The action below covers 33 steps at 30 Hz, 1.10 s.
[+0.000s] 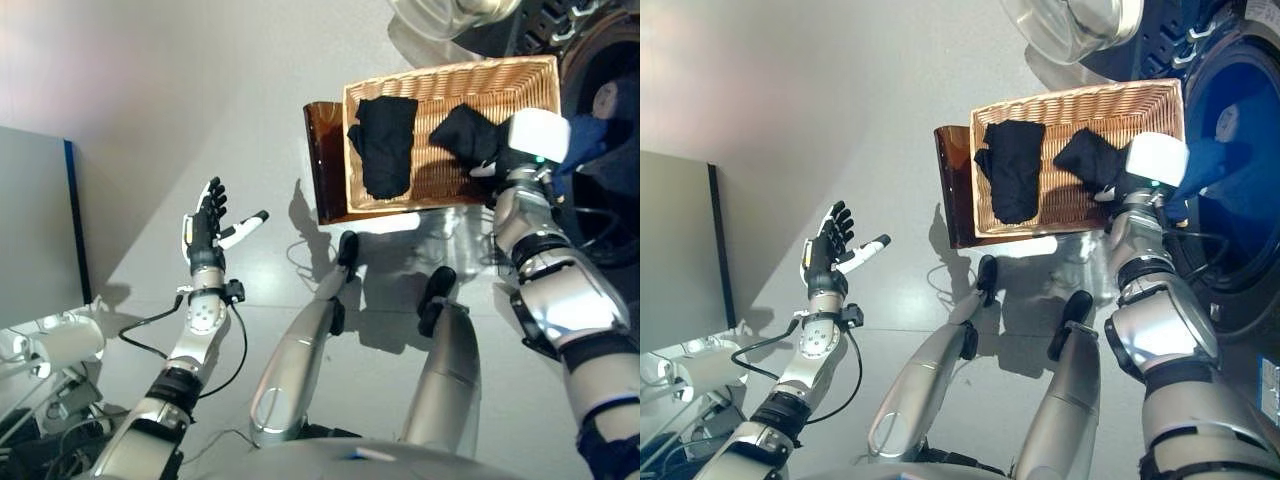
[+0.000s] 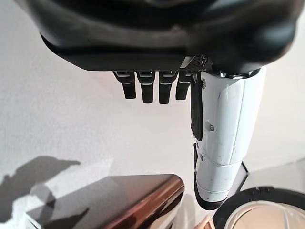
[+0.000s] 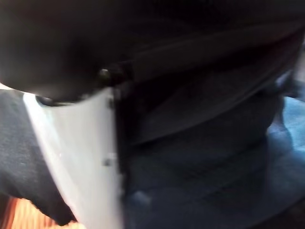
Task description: Pick up the clothes and place them into the washing machine
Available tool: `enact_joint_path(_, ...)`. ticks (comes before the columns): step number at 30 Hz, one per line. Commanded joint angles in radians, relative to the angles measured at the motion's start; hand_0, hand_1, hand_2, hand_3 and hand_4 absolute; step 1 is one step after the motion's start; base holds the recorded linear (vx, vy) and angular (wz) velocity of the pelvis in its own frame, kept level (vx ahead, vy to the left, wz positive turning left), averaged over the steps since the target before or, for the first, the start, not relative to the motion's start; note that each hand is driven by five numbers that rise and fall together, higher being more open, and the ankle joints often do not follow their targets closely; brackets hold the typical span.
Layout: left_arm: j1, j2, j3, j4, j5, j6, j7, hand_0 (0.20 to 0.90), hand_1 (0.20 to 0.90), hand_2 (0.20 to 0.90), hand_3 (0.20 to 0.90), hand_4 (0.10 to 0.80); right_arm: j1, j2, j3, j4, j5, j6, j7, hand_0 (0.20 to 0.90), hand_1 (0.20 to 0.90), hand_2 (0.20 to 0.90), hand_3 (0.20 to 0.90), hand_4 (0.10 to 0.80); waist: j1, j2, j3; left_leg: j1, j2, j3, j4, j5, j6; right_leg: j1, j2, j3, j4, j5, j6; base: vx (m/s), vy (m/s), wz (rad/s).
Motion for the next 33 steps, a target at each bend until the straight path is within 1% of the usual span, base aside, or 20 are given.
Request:
enact_joint_path(1, -0.005, 0.023, 0.035, -0.072, 0.033, -0.072, 0.055, 0.9, 0.9, 0.9, 0.9, 0.8, -0.062, -0.09, -0.097, 0.011, 0.317, -0.066, -0.119, 0.2, 0.2, 0.2, 0.2, 0.3, -0.027, 0.085, -0.038, 0.004, 0.01, -0.01, 0.092, -0.124, -0.083, 0.143, -0.002, 0.049, -0.321, 0.165, 0.08, 0.036, 0.062, -0.02)
enact_joint_path(2, 0.008, 0.025, 0.036, -0.073, 0.039, -0.068, 0.06, 0.9, 0.9, 0.9, 0.9, 0.8, -0.05, -0.078, -0.187, -0.021, 0.478, -0.125, -0.155, 0.2, 0.2, 0.2, 0.2, 0.3, -0.035, 0.093, -0.044, 0.014, 0.007, -0.001, 0.086, -0.128, -0.081, 0.147, -0.002, 0.059, -0.33, 0.166, 0.081, 0.037, 0.062, -0.04)
enact_joint_path(4, 0.008, 0.026, 0.035, -0.073, 0.039, -0.068, 0.06, 0.9, 0.9, 0.9, 0.9, 0.8, -0.047, -0.078, -0.188, -0.022, 0.479, -0.125, -0.155, 0.2, 0.2, 0.2, 0.2, 0.3, -0.034, 0.092, -0.045, 0.014, 0.007, 0.0, 0.086, -0.129, -0.081, 0.147, -0.002, 0.06, -0.33, 0.166, 0.081, 0.024, 0.043, -0.09)
enact_joint_path(5, 0.013, 0.026, 0.033, -0.071, 0.049, -0.064, 0.069, 0.9, 0.9, 0.9, 0.9, 0.8, -0.037, -0.047, -0.28, -0.067, 0.68, -0.217, -0.156, 0.2, 0.2, 0.2, 0.2, 0.3, -0.041, 0.1, -0.045, 0.02, 0.005, 0.008, 0.082, -0.133, -0.081, 0.149, -0.002, 0.068, -0.338, 0.166, 0.081, 0.029, 0.063, -0.08)
enact_joint_path(6, 0.013, 0.025, 0.031, -0.07, 0.053, -0.064, 0.077, 0.9, 0.9, 0.9, 0.9, 0.8, -0.013, -0.005, -0.33, -0.114, 0.798, -0.292, -0.136, 0.2, 0.2, 0.2, 0.2, 0.3, -0.05, 0.104, -0.045, 0.023, 0.005, 0.015, 0.08, -0.137, -0.079, 0.149, 0.0, 0.075, -0.345, 0.166, 0.08, 0.029, 0.063, -0.1)
enact_joint_path(7, 0.014, 0.027, 0.03, -0.07, 0.053, -0.064, 0.077, 0.9, 0.9, 0.9, 0.9, 0.8, -0.009, -0.004, -0.332, -0.115, 0.799, -0.294, -0.135, 0.2, 0.2, 0.2, 0.2, 0.3, -0.048, 0.102, -0.046, 0.024, 0.005, 0.016, 0.08, -0.137, -0.079, 0.15, 0.001, 0.076, -0.345, 0.166, 0.08, 0.02, 0.039, -0.14)
enact_joint_path(9, 0.012, 0.025, 0.022, -0.069, 0.051, -0.065, 0.076, 0.9, 0.9, 0.9, 0.9, 0.8, -0.008, 0.041, -0.4, -0.144, 0.976, -0.377, -0.092, 0.2, 0.2, 0.2, 0.2, 0.3, -0.056, 0.111, -0.045, 0.026, 0.001, 0.024, 0.082, -0.143, -0.077, 0.149, 0.002, 0.086, -0.348, 0.166, 0.079, 0.016, 0.031, -0.19)
enact_joint_path(10, 0.013, 0.025, 0.019, -0.066, 0.048, -0.067, 0.076, 0.9, 0.9, 0.9, 0.9, 0.8, -0.013, 0.051, -0.417, -0.144, 1.03, -0.398, -0.087, 0.2, 0.2, 0.2, 0.2, 0.3, -0.056, 0.111, -0.047, 0.029, 0.0, 0.027, 0.081, -0.145, -0.077, 0.149, 0.001, 0.087, -0.348, 0.166, 0.079, 0.009, 0.017, -0.19)
enact_joint_path(11, 0.013, 0.026, 0.019, -0.066, 0.047, -0.067, 0.076, 0.9, 0.9, 0.9, 0.9, 0.8, -0.013, 0.051, -0.417, -0.142, 1.033, -0.4, -0.085, 0.2, 0.2, 0.2, 0.2, 0.3, -0.055, 0.111, -0.047, 0.029, 0.0, 0.028, 0.081, -0.145, -0.077, 0.149, 0.001, 0.087, -0.348, 0.166, 0.079, 0.011, 0.014, -0.19)
enact_joint_path(12, 0.011, 0.025, 0.014, -0.06, 0.042, -0.067, 0.073, 0.9, 0.9, 0.9, 0.9, 0.8, -0.016, 0.071, -0.444, -0.151, 1.102, -0.433, -0.064, 0.2, 0.2, 0.2, 0.2, 0.3, -0.058, 0.113, -0.048, 0.033, 0.0, 0.03, 0.076, -0.145, -0.078, 0.15, 0.001, 0.089, -0.35, 0.165, 0.079, 0.023, 0.024, -0.14)
enact_joint_path(13, 0.012, 0.021, 0.009, -0.058, 0.031, -0.065, 0.068, 0.9, 0.9, 0.9, 0.9, 0.8, -0.015, 0.102, -0.489, -0.169, 1.216, -0.488, -0.034, 0.2, 0.2, 0.2, 0.2, 0.3, -0.06, 0.119, -0.052, 0.035, -0.001, 0.032, 0.074, -0.147, -0.077, 0.153, 0.001, 0.094, -0.355, 0.164, 0.078, 0.023, 0.024, -0.07)
enact_joint_path(14, 0.012, 0.023, 0.009, -0.057, 0.03, -0.065, 0.067, 0.9, 0.9, 0.9, 0.9, 0.8, -0.013, 0.102, -0.489, -0.168, 1.221, -0.49, -0.03, 0.2, 0.2, 0.2, 0.2, 0.3, -0.06, 0.118, -0.053, 0.036, -0.001, 0.032, 0.074, -0.148, -0.078, 0.154, 0.001, 0.094, -0.355, 0.164, 0.078, 0.03, 0.03, -0.05)
enact_joint_path(16, 0.016, 0.013, 0.002, -0.065, 0.011, -0.064, 0.054, 0.9, 0.9, 0.9, 0.9, 0.8, -0.007, 0.16, -0.553, -0.224, 1.376, -0.58, 0.026, 0.2, 0.2, 0.2, 0.2, 0.3, -0.061, 0.131, -0.057, 0.041, -0.003, 0.034, 0.07, -0.148, -0.076, 0.157, 0.003, 0.099, -0.357, 0.161, 0.077, 0.027, 0.019, -0.06)
enact_joint_path(17, 0.017, 0.014, 0.001, -0.065, 0.01, -0.064, 0.053, 0.9, 0.9, 0.9, 0.9, 0.8, -0.004, 0.161, -0.554, -0.224, 1.381, -0.582, 0.03, 0.2, 0.2, 0.2, 0.2, 0.3, -0.061, 0.13, -0.058, 0.042, -0.003, 0.034, 0.07, -0.148, -0.076, 0.158, 0.003, 0.099, -0.357, 0.161, 0.077, 0.019, 0.017, -0.06)
enact_joint_path(20, 0.027, 0.006, 0.003, -0.072, -0.01, -0.071, 0.035, 0.9, 0.9, 0.9, 0.9, 0.8, -0.01, 0.179, -0.594, -0.267, 1.469, -0.635, 0.081, 0.2, 0.2, 0.2, 0.2, 0.3, -0.055, 0.15, -0.067, 0.045, -0.006, 0.032, 0.066, -0.149, -0.077, 0.158, 0.0, 0.103, -0.354, 0.154, 0.077, 0.011, 0.01, -0.03)
enact_joint_path(22, 0.03, 0.006, 0.004, -0.071, -0.013, -0.073, 0.029, 0.9, 0.9, 0.9, 0.9, 0.8, -0.018, 0.165, -0.599, -0.264, 1.486, -0.641, 0.097, 0.2, 0.2, 0.2, 0.2, 0.3, -0.051, 0.155, -0.072, 0.045, -0.007, 0.031, 0.064, -0.148, -0.078, 0.158, -0.002, 0.102, -0.352, 0.152, 0.077, 0.0, 0.0, 0.0)
enact_joint_path(28, 0.061, 0.01, 0.021, -0.081, -0.031, -0.09, 0.006, 0.9, 0.9, 0.9, 0.9, 0.8, -0.071, 0.059, -0.591, -0.329, 1.458, -0.668, 0.091, 0.2, 0.2, 0.2, 0.2, 0.3, -0.038, 0.175, -0.096, 0.054, -0.015, 0.034, 0.055, -0.148, -0.079, 0.155, -0.008, 0.111, -0.345, 0.146, 0.079, 0.023, 0.014, -0.02)
enact_joint_path(31, 0.08, 0.017, 0.03, -0.084, -0.043, -0.104, -0.011, 0.9, 0.9, 0.9, 0.9, 0.8, -0.13, -0.052, -0.553, -0.366, 1.405, -0.673, 0.062, 0.2, 0.2, 0.2, 0.2, 0.3, -0.03, 0.182, -0.115, 0.058, -0.018, 0.033, 0.051, -0.146, -0.081, 0.155, -0.014, 0.116, -0.341, 0.143, 0.081, 0.044, 0.018, -0.02)
enact_joint_path(32, 0.09, 0.024, 0.036, -0.089, -0.046, -0.11, -0.015, 0.9, 0.9, 0.9, 0.9, 0.8, -0.152, -0.101, -0.529, -0.399, 1.38, -0.671, 0.061, 0.2, 0.2, 0.2, 0.2, 0.3, -0.03, 0.179, -0.122, 0.061, -0.018, 0.033, 0.049, -0.145, -0.082, 0.156, -0.016, 0.119, -0.341, 0.143, 0.082, 0.065, 0.021, 0.05)
enact_joint_path(33, 0.102, 0.027, 0.041, -0.087, -0.05, -0.113, -0.019, 0.9, 0.9, 0.9, 0.9, 0.8, -0.181, -0.167, -0.49, -0.44, 1.329, -0.674, 0.031, 0.2, 0.2, 0.2, 0.2, 0.3, -0.029, 0.18, -0.133, 0.067, -0.018, 0.032, 0.041, -0.142, -0.085, 0.157, -0.018, 0.12, -0.337, 0.141, 0.083, 0.051, 0.012, 0.05)
